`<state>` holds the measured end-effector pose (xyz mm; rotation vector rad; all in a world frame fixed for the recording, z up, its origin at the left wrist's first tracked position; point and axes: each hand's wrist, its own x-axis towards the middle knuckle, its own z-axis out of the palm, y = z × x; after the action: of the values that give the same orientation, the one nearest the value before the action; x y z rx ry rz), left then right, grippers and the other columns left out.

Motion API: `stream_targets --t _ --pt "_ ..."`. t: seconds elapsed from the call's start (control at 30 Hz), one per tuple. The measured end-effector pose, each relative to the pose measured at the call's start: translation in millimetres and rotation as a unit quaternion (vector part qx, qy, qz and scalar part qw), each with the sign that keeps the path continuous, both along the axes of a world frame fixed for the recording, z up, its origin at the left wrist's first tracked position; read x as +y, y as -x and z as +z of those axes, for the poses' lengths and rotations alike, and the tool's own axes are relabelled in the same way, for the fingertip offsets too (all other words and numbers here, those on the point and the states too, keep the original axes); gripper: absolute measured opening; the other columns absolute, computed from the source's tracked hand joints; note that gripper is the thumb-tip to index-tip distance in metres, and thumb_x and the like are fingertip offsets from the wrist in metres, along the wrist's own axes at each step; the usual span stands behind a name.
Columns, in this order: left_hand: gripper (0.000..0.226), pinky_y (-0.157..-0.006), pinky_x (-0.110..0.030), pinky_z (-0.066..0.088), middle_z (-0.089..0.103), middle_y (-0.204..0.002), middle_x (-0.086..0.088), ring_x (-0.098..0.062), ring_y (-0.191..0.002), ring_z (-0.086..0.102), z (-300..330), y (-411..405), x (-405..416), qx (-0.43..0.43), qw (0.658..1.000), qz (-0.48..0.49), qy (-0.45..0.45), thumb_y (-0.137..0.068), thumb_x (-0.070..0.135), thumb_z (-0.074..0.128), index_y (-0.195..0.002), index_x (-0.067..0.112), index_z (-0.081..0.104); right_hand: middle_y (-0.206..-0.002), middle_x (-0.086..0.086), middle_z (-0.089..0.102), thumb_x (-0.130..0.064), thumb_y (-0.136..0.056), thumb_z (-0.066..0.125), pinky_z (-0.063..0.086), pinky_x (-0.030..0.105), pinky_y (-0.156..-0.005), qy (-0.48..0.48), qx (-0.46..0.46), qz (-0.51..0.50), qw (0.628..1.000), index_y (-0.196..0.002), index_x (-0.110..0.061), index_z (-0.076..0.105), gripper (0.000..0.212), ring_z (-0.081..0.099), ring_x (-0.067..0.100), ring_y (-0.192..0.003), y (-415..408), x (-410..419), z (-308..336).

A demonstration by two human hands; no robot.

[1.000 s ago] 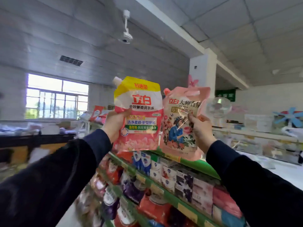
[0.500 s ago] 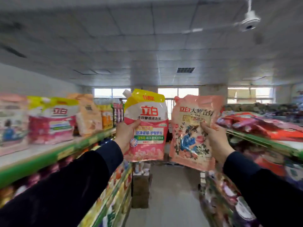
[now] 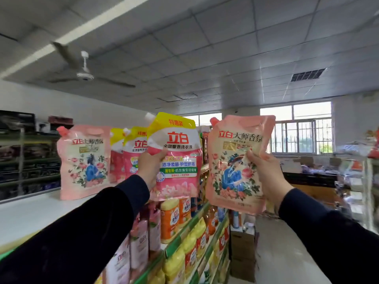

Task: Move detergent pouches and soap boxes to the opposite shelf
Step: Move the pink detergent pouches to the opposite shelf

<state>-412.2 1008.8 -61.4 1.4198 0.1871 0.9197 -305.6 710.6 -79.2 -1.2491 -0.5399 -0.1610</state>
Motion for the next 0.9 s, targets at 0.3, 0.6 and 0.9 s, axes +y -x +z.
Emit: stream_targets --t 0.3,0.6,0.9 --pt "0.036 -0.071 -0.056 0.059 0.074 -0.099 -0.030 -0.034 -0.066 0.071 14.5 -75.6 88.6 0.001 0.992 0.128 0.024 -0.093 0.026 0.074 -0.106 -0.007 0.068 -0.110 0.005 0.078 -0.039 -0.089 0.072 0.042 0.063 -0.108 0.009 -0.026 0.110 0.994 -0.110 -0.016 0.072 0.031 0.069 0.035 -0.111 -121.7 86.5 24.9" --pt "0.031 -0.077 -0.059 0.057 0.063 -0.091 -0.014 -0.033 -0.074 0.059 -18.1 -117.9 149.8 0.024 0.972 0.231 0.043 -0.089 0.034 0.077 -0.105 0.012 0.063 -0.093 -0.002 0.080 -0.038 -0.091 0.071 0.050 0.040 -0.090 -0.007 -0.052 0.196 0.979 -0.103 -0.019 0.070 0.022 0.077 0.013 -0.087 -176.3 167.5 38.1" --pt "0.047 -0.058 -0.023 0.055 0.072 -0.078 -0.009 -0.020 -0.061 0.067 4.5 -75.2 159.2 0.113 0.982 0.154 0.001 -0.095 0.053 0.062 -0.097 0.007 0.071 -0.082 -0.015 0.079 -0.034 -0.092 0.071 0.049 0.025 -0.070 -0.022 -0.043 0.282 0.958 -0.102 -0.025 0.066 0.014 0.075 0.003 -0.075 -153.9 245.9 33.0"
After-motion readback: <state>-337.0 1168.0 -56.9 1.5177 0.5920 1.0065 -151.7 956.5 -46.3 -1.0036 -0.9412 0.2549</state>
